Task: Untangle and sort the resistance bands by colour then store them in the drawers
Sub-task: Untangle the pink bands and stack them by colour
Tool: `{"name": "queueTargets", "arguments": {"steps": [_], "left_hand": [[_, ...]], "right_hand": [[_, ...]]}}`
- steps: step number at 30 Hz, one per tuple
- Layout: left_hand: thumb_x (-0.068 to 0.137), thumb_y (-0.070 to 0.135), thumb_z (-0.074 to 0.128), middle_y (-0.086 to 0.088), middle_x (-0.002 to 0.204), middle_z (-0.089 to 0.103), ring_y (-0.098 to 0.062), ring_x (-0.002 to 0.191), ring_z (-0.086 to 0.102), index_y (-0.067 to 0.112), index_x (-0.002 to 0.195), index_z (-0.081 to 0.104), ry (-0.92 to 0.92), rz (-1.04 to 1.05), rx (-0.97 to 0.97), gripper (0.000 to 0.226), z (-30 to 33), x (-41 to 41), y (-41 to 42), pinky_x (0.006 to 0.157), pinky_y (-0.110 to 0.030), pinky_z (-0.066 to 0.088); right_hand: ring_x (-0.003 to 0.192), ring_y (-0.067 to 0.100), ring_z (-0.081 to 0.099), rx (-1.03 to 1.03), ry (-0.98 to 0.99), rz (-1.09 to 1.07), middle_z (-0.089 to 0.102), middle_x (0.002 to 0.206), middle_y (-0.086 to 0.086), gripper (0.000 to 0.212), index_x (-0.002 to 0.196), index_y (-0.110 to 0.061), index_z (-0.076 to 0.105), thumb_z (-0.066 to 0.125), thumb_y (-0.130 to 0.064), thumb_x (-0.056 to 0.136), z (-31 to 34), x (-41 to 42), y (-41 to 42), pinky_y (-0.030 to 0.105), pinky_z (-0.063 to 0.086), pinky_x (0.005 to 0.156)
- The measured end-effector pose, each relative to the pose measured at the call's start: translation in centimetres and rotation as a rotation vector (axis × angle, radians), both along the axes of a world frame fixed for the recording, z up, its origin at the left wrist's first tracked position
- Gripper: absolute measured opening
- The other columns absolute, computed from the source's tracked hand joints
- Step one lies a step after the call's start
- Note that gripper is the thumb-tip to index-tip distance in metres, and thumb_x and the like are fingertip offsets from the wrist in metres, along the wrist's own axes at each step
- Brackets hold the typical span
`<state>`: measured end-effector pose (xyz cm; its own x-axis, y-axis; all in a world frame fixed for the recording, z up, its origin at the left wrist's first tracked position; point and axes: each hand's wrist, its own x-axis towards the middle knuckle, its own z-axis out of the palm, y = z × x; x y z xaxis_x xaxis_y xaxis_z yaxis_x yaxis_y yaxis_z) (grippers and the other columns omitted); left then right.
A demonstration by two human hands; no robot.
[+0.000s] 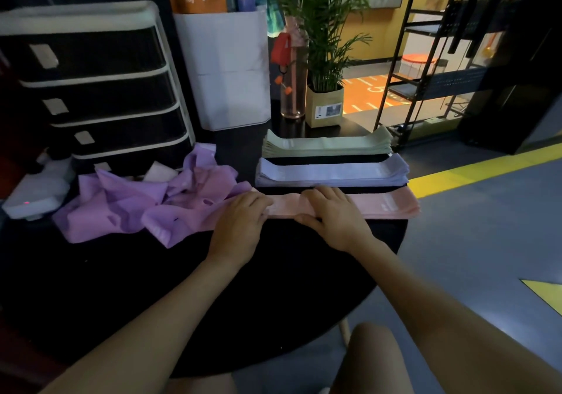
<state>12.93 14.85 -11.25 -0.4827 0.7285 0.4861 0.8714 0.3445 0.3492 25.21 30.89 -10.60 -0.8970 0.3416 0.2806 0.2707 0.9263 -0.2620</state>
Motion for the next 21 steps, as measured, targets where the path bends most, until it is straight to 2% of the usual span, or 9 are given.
{"name": "queueTargets", "arguments": {"steps": [3,7,12,15,18,21], "left_hand": [[0.085,0.005,0.059,-0.003,0.1,0.067,-0.021,0.093,0.06,0.009,0.097,0.069,0.028,-0.004,0.008,0.016,-0.1,0.1,0.0,0.084,-0.023,0.039],[0.084,0.005,0.06,-0.004,0.1,0.067,-0.022,0.093,0.061,0.008,0.097,0.069,0.028,0.001,-0.004,0.016,0.0,0.1,0.1,0.083,-0.029,0.044],[0.081,0.006,0.065,-0.001,0.099,0.066,-0.02,0.091,0.062,0.013,0.097,0.068,0.092,-0.003,-0.048,0.018,0.2,0.4,-0.5,0.078,-0.027,0.044],[0.079,0.01,0.068,0.001,0.105,0.063,-0.019,0.094,0.061,0.016,0.102,0.067,0.156,-0.019,-0.076,0.024,1.1,0.8,-0.3,0.076,-0.029,0.046],[0.084,0.017,0.064,0.002,0.115,0.058,-0.018,0.103,0.055,0.017,0.114,0.062,0.145,-0.112,-0.103,0.03,2.4,2.0,1.4,0.084,-0.028,0.042],[0.086,0.025,0.063,0.004,0.128,0.046,-0.014,0.118,0.044,0.02,0.129,0.05,0.048,-0.207,-0.238,0.045,2.9,3.3,4.1,0.096,-0.025,0.035]], "right_hand": [[0.118,0.022,0.041,0.007,0.015,0.003,0.047,0.127,0.0,0.049,0.129,-0.021,0.047,0.049,-0.051,0.09,-0.2,0.0,-0.1,0.034,0.032,0.096],[0.117,0.022,0.042,0.034,0.01,0.004,0.047,0.125,0.001,0.049,0.13,-0.021,0.047,0.048,-0.051,0.091,-0.3,-0.1,0.0,0.033,0.031,0.096],[0.126,0.026,0.037,0.045,-0.024,0.014,0.042,0.137,0.003,0.056,0.136,-0.019,0.043,0.05,-0.05,0.09,0.1,0.5,-0.2,0.037,0.026,0.106],[0.129,0.024,0.034,0.064,-0.051,-0.01,0.04,0.139,0.002,0.06,0.139,-0.021,0.039,0.051,-0.052,0.089,1.4,1.8,1.4,0.038,0.026,0.107],[0.128,0.024,0.033,0.062,-0.145,-0.042,0.04,0.138,0.003,0.062,0.141,-0.024,0.037,0.053,-0.051,0.088,3.2,3.3,3.6,0.039,0.032,0.103],[0.127,0.027,0.035,0.068,-0.32,-0.036,0.039,0.136,0.004,0.066,0.143,-0.027,0.033,0.057,-0.049,0.086,4.4,4.4,5.5,0.041,0.038,0.098]]}}
